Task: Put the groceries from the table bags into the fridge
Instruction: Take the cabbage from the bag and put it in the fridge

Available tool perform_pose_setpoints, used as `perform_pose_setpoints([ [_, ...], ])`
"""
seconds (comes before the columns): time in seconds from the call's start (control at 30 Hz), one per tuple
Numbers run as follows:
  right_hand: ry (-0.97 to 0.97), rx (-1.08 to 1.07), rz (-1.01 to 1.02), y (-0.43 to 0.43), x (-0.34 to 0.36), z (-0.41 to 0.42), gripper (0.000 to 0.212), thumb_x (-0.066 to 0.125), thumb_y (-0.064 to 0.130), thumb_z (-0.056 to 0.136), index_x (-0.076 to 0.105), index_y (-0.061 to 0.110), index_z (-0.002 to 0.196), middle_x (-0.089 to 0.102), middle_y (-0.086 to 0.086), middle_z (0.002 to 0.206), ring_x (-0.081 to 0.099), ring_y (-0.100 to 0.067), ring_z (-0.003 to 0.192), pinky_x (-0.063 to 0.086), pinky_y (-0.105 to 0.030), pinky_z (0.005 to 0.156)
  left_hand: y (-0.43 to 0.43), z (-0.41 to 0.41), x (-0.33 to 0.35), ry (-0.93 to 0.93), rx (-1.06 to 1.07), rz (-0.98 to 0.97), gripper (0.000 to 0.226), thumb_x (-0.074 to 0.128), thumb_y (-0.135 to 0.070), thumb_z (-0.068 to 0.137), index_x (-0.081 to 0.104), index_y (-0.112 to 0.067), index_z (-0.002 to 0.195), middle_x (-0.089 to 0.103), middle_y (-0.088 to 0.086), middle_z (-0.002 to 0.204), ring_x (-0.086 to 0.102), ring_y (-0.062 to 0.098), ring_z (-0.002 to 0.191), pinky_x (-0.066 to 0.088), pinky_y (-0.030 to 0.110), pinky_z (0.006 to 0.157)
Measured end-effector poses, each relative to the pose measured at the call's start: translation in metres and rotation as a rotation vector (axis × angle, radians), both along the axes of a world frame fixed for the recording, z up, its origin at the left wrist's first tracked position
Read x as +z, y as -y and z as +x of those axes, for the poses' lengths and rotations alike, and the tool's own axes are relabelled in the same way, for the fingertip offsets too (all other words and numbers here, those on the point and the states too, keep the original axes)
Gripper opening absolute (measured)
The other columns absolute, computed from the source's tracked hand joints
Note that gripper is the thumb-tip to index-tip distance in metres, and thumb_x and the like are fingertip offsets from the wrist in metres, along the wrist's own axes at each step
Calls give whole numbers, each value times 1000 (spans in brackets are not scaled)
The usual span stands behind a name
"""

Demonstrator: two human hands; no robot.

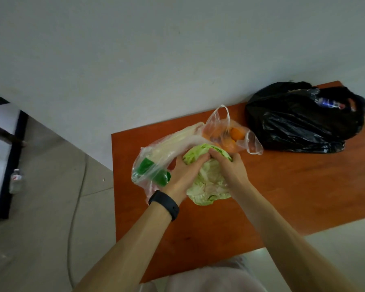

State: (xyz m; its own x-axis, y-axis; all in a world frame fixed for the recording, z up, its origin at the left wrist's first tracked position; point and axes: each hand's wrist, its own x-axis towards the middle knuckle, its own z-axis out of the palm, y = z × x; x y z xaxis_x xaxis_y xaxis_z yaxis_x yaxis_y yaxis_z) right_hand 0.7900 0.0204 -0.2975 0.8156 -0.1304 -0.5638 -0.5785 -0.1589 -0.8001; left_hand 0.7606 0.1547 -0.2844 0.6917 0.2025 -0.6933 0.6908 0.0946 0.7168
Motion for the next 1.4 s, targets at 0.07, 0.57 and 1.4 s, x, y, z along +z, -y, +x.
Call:
perform_pose_setpoints([
  [0.07, -30, -78, 62, 13, 5, -4, 91, 77, 68, 59, 47, 21, 131, 59, -3, 120, 64, -26, 104, 57, -49, 88, 7, -1, 6, 61, -43, 15, 119, 83, -77, 50, 31, -37, 149, 54, -10, 132, 58, 24, 122, 52, 48, 101],
  [0.57, -138, -309, 495, 174, 31, -50, 91, 56, 88, 68, 70, 17, 123, 72, -15, 118, 69, -38, 106, 51, -57, 98, 154, 9, 45, 273, -528, 21, 82, 66, -82, 71, 48, -43, 141, 46, -11, 141, 46, 15, 128, 43, 37, 104],
  [1.4, 327, -1067, 138, 564, 57, -348, 77, 87, 58, 63, 52, 29, 125, 67, 4, 116, 70, -19, 100, 62, -45, 73, 630, -157, 56, 126, -1317, -192, 80, 82, -65, 64, 47, -49, 135, 62, -1, 128, 66, 30, 108, 60, 57, 78],
])
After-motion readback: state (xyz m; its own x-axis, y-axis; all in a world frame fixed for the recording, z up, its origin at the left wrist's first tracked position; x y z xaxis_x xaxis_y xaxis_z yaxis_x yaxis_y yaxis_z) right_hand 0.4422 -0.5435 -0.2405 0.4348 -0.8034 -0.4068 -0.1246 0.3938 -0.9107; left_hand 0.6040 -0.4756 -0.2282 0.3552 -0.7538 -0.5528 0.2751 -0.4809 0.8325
